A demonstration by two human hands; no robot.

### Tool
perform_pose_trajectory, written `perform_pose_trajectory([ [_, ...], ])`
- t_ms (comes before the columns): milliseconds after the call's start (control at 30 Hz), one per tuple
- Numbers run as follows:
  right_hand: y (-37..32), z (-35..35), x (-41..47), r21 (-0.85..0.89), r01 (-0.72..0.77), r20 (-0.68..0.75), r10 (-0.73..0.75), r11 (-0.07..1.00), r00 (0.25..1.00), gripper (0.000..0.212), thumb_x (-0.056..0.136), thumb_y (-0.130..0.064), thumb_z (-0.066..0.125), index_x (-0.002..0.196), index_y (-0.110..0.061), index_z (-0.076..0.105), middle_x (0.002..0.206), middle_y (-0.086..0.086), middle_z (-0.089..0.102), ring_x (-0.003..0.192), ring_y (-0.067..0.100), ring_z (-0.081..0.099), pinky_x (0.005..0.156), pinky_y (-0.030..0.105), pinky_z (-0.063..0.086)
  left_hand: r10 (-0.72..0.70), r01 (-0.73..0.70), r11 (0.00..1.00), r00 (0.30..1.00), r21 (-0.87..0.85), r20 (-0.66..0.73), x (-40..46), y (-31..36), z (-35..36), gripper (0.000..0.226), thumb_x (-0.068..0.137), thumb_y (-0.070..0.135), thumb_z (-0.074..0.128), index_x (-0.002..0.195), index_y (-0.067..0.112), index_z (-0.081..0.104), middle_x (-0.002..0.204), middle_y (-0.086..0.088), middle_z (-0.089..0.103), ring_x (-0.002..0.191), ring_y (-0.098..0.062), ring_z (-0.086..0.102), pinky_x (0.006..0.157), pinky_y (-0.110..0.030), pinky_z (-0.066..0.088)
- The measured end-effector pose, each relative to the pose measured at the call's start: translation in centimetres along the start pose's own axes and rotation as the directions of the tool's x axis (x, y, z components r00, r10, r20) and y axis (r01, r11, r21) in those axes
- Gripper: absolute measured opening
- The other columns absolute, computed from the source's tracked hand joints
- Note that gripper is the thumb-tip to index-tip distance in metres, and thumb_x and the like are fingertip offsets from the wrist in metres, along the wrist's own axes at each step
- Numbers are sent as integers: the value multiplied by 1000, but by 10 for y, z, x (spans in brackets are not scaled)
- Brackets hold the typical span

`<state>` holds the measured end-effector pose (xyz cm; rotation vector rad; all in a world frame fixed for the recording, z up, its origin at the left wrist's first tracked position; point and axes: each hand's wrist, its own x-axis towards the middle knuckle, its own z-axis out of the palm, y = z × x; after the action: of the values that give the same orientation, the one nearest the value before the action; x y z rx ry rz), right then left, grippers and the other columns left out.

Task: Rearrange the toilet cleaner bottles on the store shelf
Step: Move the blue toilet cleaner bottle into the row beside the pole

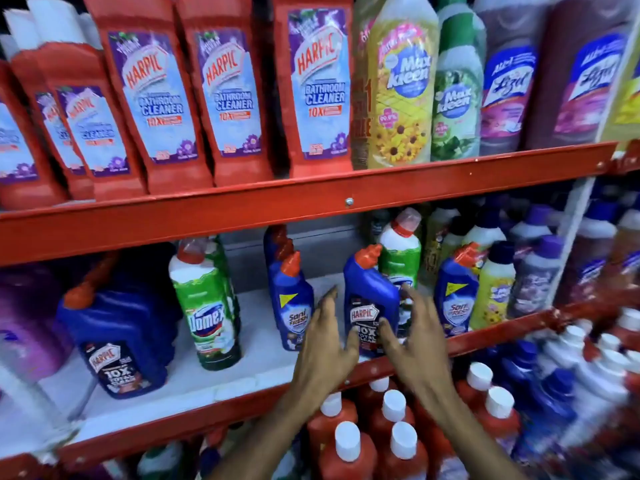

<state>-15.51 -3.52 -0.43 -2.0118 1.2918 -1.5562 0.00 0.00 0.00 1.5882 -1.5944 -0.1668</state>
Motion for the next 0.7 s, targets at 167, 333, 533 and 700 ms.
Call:
perform_pose_trajectory([
  [167, 16, 0, 7, 76, -178, 188, 161, 981, 969, 41, 83, -20, 75, 122, -21, 63, 103, -3, 74, 90, 7, 71, 80, 23, 57, -126, 128, 963, 992, -238, 22, 15, -2, 13, 61, 84, 1, 72, 137, 19, 48, 127, 0, 69, 110, -9, 69, 97, -34, 60],
  [333, 2, -6, 2, 149, -142, 196, 112, 979, 974, 45, 80, -15, 79, 122, -22, 65, 107, -9, 74, 93, 0, 71, 86, 28, 58, -130, 97, 948, 988, -303, -89, 1, -5, 7, 56, 84, -4, 74, 127, 25, 52, 115, 5, 72, 101, 10, 67, 86, -8, 53],
  [533, -52, 6, -10, 267, -20, 210, -38, 963, 977, 46, 82, -14, 79, 124, -23, 63, 117, -6, 72, 104, 6, 69, 89, 20, 54, -66, -27, 953, 954, -303, -294, -34, -14, -48, 55, 86, 4, 75, 133, 23, 54, 114, 9, 74, 105, -3, 71, 90, -15, 54],
  [700, -108, 50, -29, 357, -24, 286, -85, 934, 954, 48, 80, -11, 79, 123, -23, 63, 115, -7, 72, 98, 3, 69, 83, 20, 57, -79, -9, 977, 913, -212, -400, -69, -39, -117, 61, 86, 5, 76, 137, 28, 52, 119, 9, 72, 108, 1, 68, 91, -14, 53],
])
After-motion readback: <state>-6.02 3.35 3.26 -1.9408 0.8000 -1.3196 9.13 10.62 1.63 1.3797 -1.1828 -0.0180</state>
